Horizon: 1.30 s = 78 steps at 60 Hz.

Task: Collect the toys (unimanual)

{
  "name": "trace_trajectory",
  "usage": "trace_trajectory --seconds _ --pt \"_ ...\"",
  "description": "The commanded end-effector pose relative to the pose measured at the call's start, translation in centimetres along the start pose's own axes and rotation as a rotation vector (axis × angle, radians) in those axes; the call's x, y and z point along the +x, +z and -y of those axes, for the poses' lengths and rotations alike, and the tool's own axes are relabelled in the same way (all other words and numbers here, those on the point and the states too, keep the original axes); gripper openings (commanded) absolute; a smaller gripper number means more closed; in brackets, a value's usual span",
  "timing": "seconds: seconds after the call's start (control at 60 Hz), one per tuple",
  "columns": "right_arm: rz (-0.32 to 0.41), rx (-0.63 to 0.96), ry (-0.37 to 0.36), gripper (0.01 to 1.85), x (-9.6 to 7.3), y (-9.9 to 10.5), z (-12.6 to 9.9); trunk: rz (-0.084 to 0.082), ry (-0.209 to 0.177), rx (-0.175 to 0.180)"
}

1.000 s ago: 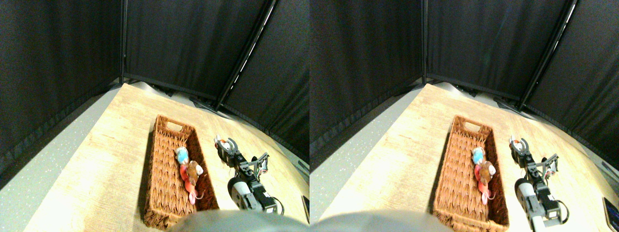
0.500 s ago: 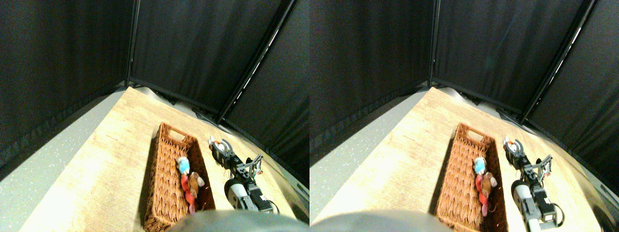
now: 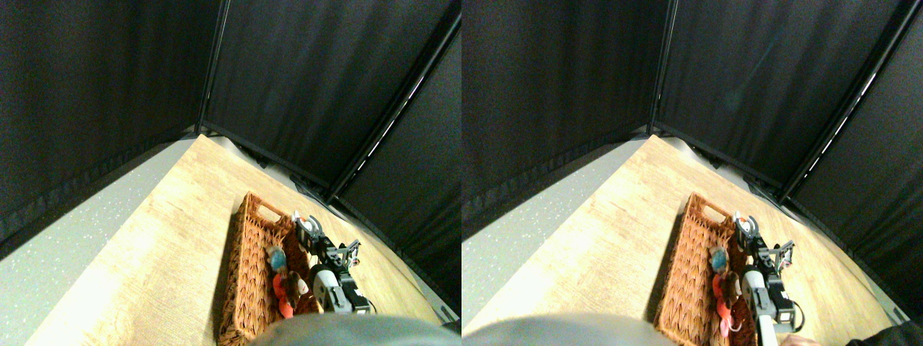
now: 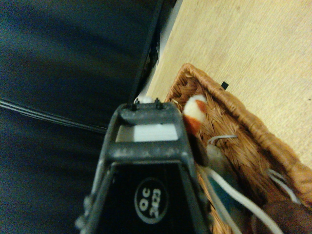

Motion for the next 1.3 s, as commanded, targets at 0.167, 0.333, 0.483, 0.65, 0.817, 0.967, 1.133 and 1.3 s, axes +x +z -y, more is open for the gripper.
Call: trace_trajectory --seconds 0.167,0.333,0.483,0.65,0.817,0.967,1.133,1.3 --pt "0.023 -0.036 0.004 0.13 1.4 0.0 0.5 -0.009 0.019 -0.005" --pt "0.025 -0.035 -0.031 0.12 1.8 -0.2 1.4 -0.013 0.022 -0.002" --pt "0.045 -0.022 -0.031 0.11 1.6 0.3 1.5 -0.016 0.019 0.005" --pt "-0.026 -0.045 -0.055 0.96 1.2 0.6 1.3 -0.018 0.016 0.008" --pt "0.018 -0.099 -0.044 1.45 0.8 1.3 1.0 -0.022 0.003 0.022" --pt "0.063 -0.115 -0.006 1.21 0.7 2.9 0.7 -0.026 -0.010 0.042" --pt "0.170 -0.118 0.039 1.00 -0.6 5.9 0.8 -0.036 -0.038 0.077" --pt "0.259 -0.066 0.041 0.76 -2.1 8.9 1.3 -0.044 -0.077 0.121"
